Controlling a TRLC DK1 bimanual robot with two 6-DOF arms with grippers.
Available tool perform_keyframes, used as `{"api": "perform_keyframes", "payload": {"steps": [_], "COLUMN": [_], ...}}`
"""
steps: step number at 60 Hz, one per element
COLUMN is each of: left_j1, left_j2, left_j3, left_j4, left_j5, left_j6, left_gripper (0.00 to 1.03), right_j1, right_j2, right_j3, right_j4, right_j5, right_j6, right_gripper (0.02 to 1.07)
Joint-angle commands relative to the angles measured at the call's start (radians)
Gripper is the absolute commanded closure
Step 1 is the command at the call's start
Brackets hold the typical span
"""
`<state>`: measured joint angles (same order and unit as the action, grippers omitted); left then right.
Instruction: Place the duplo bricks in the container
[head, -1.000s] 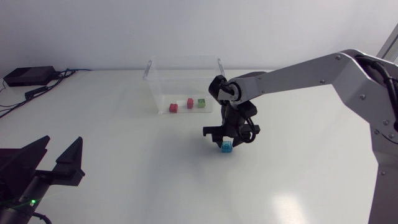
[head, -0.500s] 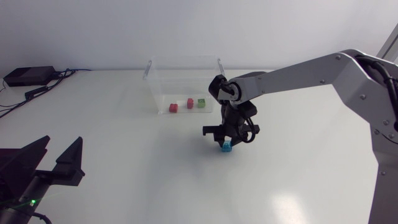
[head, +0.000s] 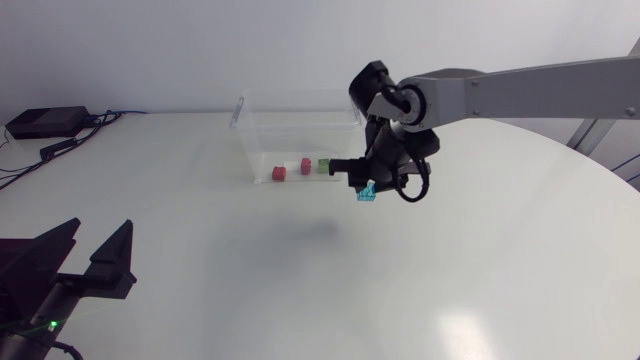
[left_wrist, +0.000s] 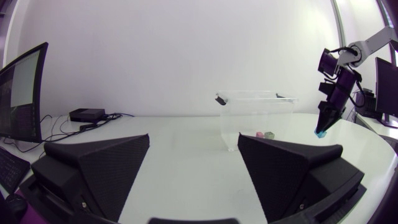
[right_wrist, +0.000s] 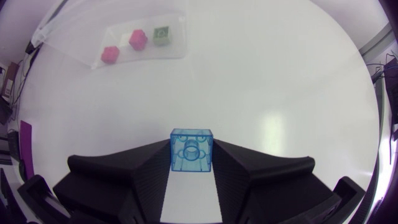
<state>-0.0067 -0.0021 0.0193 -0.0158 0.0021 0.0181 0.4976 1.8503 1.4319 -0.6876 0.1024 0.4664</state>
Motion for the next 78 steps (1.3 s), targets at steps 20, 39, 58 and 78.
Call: {"api": "perform_keyframes", "payload": {"steps": [20, 39, 58, 78], "left_j1": [0.007, 0.007, 0.007, 0.007], "left_j2": [-0.010, -0.010, -0.010, -0.010], "left_j3": [-0.018, -0.018, -0.018, -0.018], "left_j4": [0.008, 0.008, 0.008, 0.008], "left_j5": [0.003, 0.003, 0.003, 0.003], "left_j6": [-0.027, -0.027, -0.026, -0.027], "left_gripper": [0.04, 0.04, 0.04, 0.04], "right_j1": [-0.059, -0.083, -0.048, 0.004], "right_j2": [-0.129, 0.023, 0.118, 0.308], "right_j3": [0.131, 0.263, 0.282, 0.496], "right_j4": [0.143, 0.335, 0.588, 0.546], "right_j5": [0.046, 0.062, 0.071, 0.071], "right_j6": [-0.112, -0.219, -0.314, -0.290], "right_gripper": [0.67, 0.68, 0.70, 0.69]}}
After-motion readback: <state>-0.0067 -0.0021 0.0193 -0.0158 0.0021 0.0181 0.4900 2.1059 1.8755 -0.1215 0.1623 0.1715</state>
